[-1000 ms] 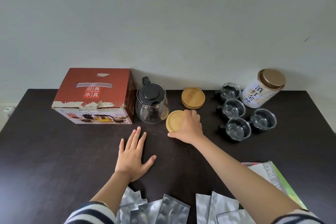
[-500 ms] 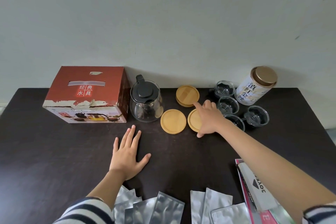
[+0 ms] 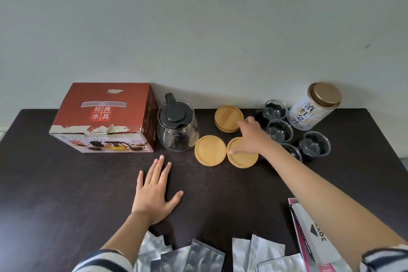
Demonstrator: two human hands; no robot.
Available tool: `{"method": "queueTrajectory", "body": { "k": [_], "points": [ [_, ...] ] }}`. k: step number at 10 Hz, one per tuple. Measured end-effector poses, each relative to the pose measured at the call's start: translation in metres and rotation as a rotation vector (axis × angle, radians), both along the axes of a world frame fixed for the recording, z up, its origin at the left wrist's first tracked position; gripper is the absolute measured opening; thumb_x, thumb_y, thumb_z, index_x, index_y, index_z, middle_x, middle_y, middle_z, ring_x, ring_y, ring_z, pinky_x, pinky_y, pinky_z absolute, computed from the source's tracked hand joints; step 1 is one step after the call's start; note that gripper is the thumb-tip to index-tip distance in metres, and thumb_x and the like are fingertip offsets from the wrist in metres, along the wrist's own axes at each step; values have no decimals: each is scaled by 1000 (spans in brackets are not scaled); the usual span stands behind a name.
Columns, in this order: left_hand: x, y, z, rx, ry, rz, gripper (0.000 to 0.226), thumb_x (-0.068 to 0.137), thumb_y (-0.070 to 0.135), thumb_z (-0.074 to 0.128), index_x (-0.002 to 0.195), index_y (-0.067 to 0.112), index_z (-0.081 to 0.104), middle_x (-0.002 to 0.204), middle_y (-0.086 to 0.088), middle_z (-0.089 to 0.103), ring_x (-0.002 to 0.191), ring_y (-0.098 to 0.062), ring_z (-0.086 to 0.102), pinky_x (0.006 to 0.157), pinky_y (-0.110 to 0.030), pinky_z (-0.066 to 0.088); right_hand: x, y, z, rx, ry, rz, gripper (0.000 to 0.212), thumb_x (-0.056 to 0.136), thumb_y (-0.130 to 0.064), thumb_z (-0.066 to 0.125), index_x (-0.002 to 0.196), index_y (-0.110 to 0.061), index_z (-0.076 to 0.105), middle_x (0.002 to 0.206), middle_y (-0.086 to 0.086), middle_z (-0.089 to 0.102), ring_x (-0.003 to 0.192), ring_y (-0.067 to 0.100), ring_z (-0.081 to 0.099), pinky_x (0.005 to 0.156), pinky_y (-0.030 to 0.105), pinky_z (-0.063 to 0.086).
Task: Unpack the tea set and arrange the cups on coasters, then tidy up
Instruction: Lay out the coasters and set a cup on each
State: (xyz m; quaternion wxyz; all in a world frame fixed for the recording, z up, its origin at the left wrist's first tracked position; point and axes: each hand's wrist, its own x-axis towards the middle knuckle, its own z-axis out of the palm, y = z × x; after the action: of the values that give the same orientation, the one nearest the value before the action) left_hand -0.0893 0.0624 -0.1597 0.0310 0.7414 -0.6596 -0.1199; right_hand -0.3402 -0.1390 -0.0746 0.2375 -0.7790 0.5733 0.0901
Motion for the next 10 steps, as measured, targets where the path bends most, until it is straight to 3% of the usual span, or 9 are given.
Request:
{"method": "queueTrajectory", "body": {
  "k": [1, 4, 7, 10],
  "points": [
    [0, 1, -1, -2, 2, 0, 87, 80, 73, 28, 151, 25, 12, 158, 6, -10, 145, -10, -12, 117, -46, -2, 14, -20, 0, -93, -145, -146, 88, 71, -47, 78, 139, -13, 35, 137, 12, 37, 126, 29, 39, 91, 41, 46],
    [1, 0, -1, -14, 28, -2, 87, 81, 71, 34, 151, 24, 17, 159, 5, -4, 145, -11, -8, 117, -48, 1, 56, -51, -11, -23, -20, -317, 110, 64, -46, 85, 145, -5, 22, 143, 16, 32, 132, 36, 32, 93, 43, 45],
    [1, 1, -4, -31, 37, -3, 86, 81, 70, 37, 150, 21, 21, 159, 4, -1, 146, -12, -4, 116, -49, 1, 72, -38, -20, -92, -60, -259, 103, 60, -50, 85, 139, -6, 33, 137, 15, 39, 127, 33, 39, 85, 41, 49],
    [2, 2, -3, -21, 30, -2, 86, 81, 71, 36, 150, 22, 20, 159, 4, -3, 145, -12, -6, 116, -48, 0, 72, -35, -16, -53, -237, -191, 105, 56, -48, 87, 138, -7, 36, 139, 11, 43, 125, 28, 45, 94, 40, 49]
  ]
}}
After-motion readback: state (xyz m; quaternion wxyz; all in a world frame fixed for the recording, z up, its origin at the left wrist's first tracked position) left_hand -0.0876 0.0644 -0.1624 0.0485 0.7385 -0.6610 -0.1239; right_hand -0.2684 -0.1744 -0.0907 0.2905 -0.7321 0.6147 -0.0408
